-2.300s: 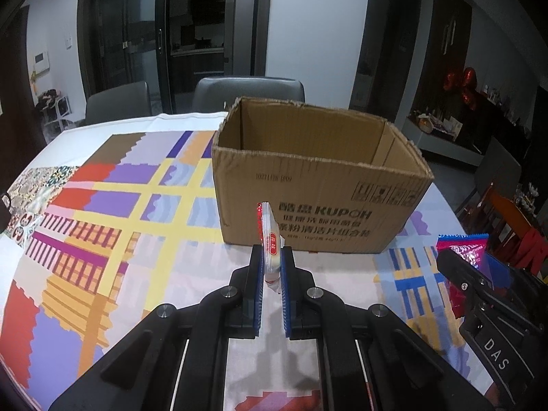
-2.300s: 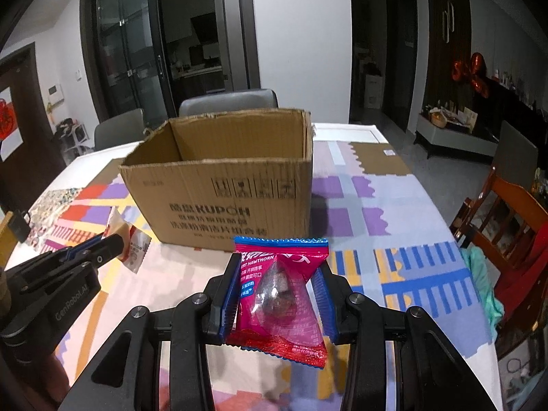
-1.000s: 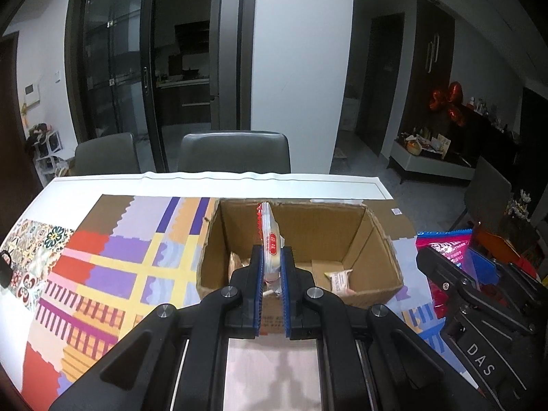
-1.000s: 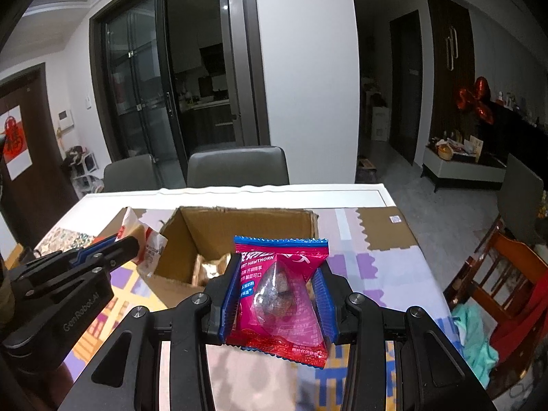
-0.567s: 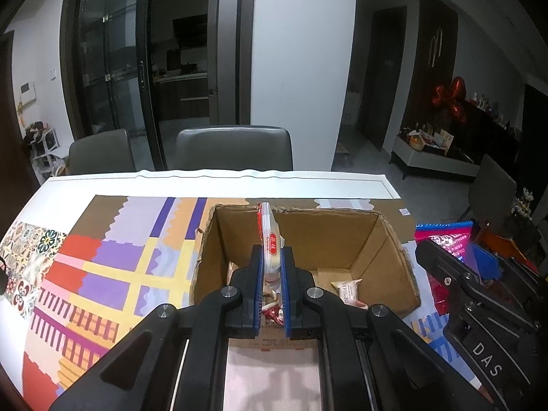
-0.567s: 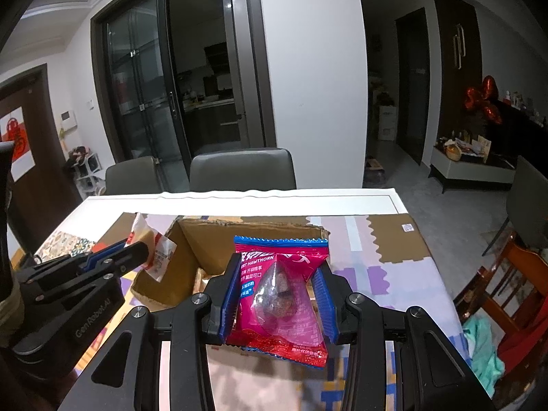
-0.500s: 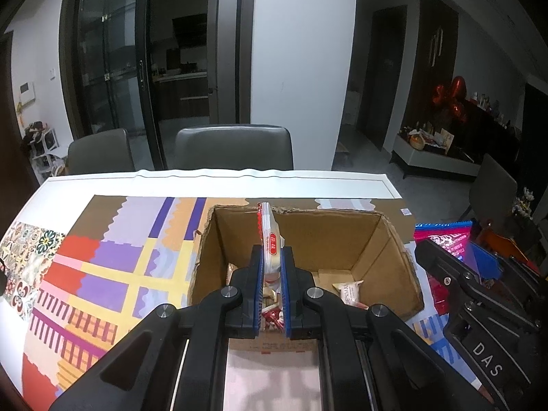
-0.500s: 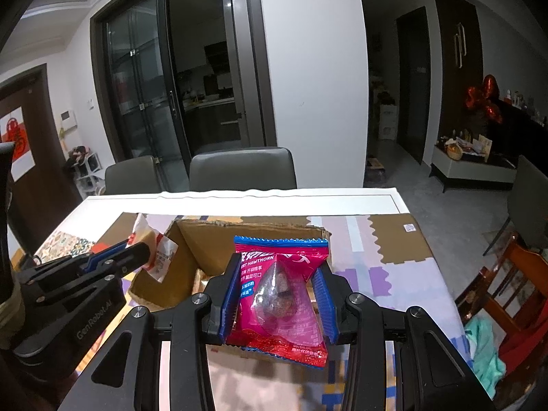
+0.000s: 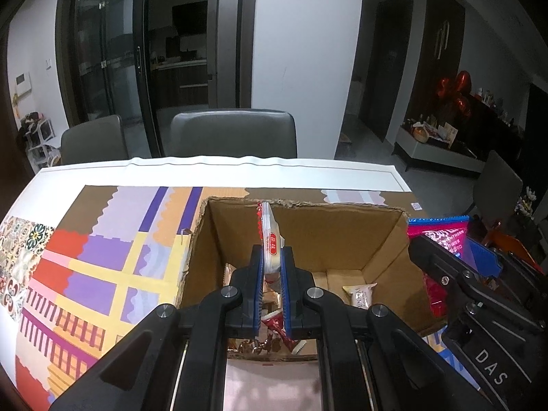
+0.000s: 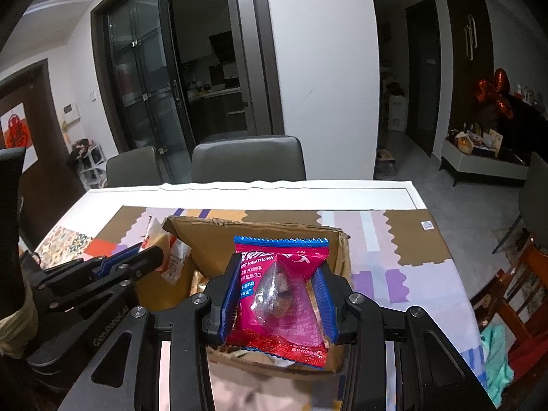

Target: Organize snacks

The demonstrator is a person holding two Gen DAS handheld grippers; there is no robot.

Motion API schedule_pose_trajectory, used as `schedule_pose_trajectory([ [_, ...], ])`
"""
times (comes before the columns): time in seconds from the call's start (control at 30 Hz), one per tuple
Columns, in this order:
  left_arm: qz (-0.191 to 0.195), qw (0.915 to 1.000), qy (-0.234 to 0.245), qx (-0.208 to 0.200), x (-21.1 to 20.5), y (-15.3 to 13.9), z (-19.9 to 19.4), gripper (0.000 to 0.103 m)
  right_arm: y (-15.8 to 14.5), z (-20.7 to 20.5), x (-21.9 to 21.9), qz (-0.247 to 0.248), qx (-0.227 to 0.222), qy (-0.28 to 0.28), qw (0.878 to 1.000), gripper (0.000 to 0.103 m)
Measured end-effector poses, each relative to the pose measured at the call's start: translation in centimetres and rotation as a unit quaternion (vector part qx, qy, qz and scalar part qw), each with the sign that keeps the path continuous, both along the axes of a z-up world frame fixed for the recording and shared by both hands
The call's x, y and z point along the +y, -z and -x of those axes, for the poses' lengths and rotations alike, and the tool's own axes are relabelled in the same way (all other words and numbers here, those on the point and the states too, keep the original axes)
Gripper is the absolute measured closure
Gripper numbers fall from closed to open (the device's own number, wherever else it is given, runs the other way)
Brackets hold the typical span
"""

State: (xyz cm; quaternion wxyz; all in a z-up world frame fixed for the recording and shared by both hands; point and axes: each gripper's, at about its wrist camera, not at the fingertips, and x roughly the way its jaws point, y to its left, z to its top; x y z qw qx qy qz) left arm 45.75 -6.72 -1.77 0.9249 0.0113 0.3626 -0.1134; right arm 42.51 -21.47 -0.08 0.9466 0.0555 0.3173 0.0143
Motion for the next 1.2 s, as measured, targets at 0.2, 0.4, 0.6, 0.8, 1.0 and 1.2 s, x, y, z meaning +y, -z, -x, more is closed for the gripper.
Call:
schedule_pose_trajectory([
  [0.2,-0.003,1.0,-0.003,0.005,0.2,0.5,-0.5,0.091,0.6,-0.9,0.5,0.002,0.006,-0.012,1.0,0.061],
  [0.4,-0.007,0.9999,-0.006,0.009,0.3,0.9,-0.5,0.085,1.2,-1.4,0.4,0.001,0.016,-0.011,1.0,0.059],
  [0.6,-0.011,0.9998,-0.018,0.006,0.5,0.8,-0.1,0.063,0.9,-0.9,0.0,0.002,0.006,0.001,1.0,0.034],
  [0.8,-0.018,0.9993,-0.032,-0.004,0.7,0.0,0.9,0.044,0.2,-0.3,-0.3,0.002,0.0,0.008,1.0,0.032],
  [1.0,-0.016,0.999,-0.04,-0.011,1.2,-1.1,2.4,0.042,-0.9,1.0,-0.3,0.007,-0.012,0.019,1.0,0.024],
  [1.2,-0.02,0.9983,-0.047,-0.026,1.7,-2.4,4.2,0.036,-1.9,2.4,-0.2,0.011,-0.017,0.02,1.0,0.023],
])
